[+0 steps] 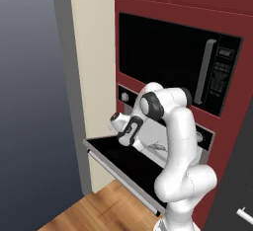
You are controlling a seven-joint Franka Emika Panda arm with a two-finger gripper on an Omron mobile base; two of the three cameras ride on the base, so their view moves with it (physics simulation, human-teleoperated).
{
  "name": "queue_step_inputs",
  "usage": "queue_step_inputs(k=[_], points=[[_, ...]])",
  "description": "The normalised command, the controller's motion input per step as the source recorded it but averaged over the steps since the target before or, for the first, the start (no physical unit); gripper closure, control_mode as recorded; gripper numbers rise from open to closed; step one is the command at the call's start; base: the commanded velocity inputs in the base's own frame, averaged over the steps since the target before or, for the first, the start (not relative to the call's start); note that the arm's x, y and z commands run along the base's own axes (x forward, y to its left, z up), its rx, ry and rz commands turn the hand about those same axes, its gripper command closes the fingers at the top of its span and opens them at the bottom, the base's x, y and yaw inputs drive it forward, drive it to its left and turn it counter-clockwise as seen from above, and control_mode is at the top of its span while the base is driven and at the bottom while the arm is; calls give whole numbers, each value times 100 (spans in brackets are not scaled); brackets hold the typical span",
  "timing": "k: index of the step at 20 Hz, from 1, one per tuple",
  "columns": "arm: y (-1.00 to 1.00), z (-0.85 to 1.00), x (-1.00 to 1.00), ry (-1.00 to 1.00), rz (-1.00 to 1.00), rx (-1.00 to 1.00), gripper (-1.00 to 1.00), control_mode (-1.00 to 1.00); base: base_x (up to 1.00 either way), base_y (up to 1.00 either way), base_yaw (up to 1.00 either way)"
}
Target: Place the fish on the top rack of the oven, and slide the tray back inside. Close the oven door.
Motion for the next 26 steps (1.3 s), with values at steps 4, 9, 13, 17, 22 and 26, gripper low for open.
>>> queue_step_inputs(k=[4,9,13,17,22,26], points=[[3,-73,42,0,-14,0,-100,-100,0,0,0],[-31,-95,33,0,-15,0,-100,-100,0,0,0],[-67,-93,5,0,-17,0,-100,-100,0,0,0],[35,-21,-72,-40,-5,-11,-100,-100,0,0,0],[53,0,-100,-78,-3,-10,-100,-100,0,0,0],[2,3,-90,-47,-6,0,-100,-100,0,0,0]])
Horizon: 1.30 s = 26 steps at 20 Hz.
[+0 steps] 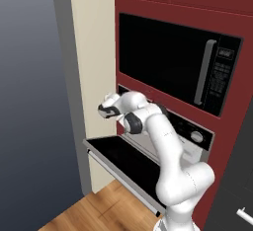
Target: Place the fish on the top rack of the oven, and slide the tray back inside. Close the oven door.
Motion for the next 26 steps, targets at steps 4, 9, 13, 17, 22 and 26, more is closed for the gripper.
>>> queue_step_inputs(k=[4,9,13,17,22,26], points=[[22,1,-97,-66,0,-2,-100,-100,0,0,0],[7,-28,-90,-82,7,-12,-100,-100,0,0,0],[5,-27,-90,-45,6,-13,-100,-100,0,0,0],[42,0,-41,-7,0,-9,-100,-100,0,0,0],[77,6,0,0,-2,-13,-100,-100,0,0,0],[81,10,-21,-9,-5,-17,-100,-100,0,0,0]])
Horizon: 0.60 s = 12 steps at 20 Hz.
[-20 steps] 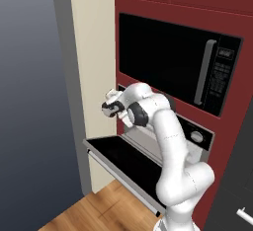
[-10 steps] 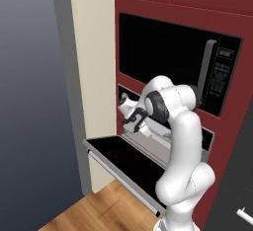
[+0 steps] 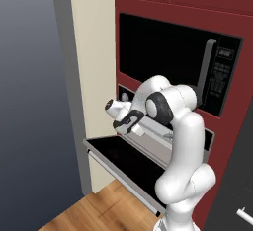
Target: Place the fish on the top rack of the oven, and slide the tray back inside. Close the oven door.
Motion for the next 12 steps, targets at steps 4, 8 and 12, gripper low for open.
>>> queue_step_inputs(k=[4,8,12], points=[[83,2,-59,-22,-2,-16,-100,-100,0,0,0],[61,0,-90,-29,0,-13,-100,-100,0,0,0],[44,-5,-100,-34,0,-13,-100,-100,0,0,0]])
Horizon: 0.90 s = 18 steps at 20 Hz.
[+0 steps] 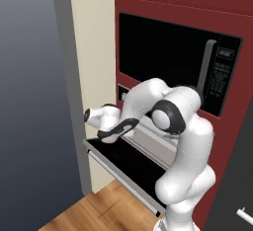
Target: Place the fish on the top rack of the oven, and slide the tray back inside. Close the oven door.
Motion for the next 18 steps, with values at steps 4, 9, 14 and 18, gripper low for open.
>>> queue_step_inputs(k=[4,9,14,18], points=[[35,-6,-100,-33,0,-11,-100,-100,0,0,0],[43,-11,-95,-22,0,-10,-100,-100,0,0,0],[48,-34,-80,-16,0,-9,-100,-100,0,0,0],[54,-46,-68,-16,0,-11,-100,-100,0,0,0]])
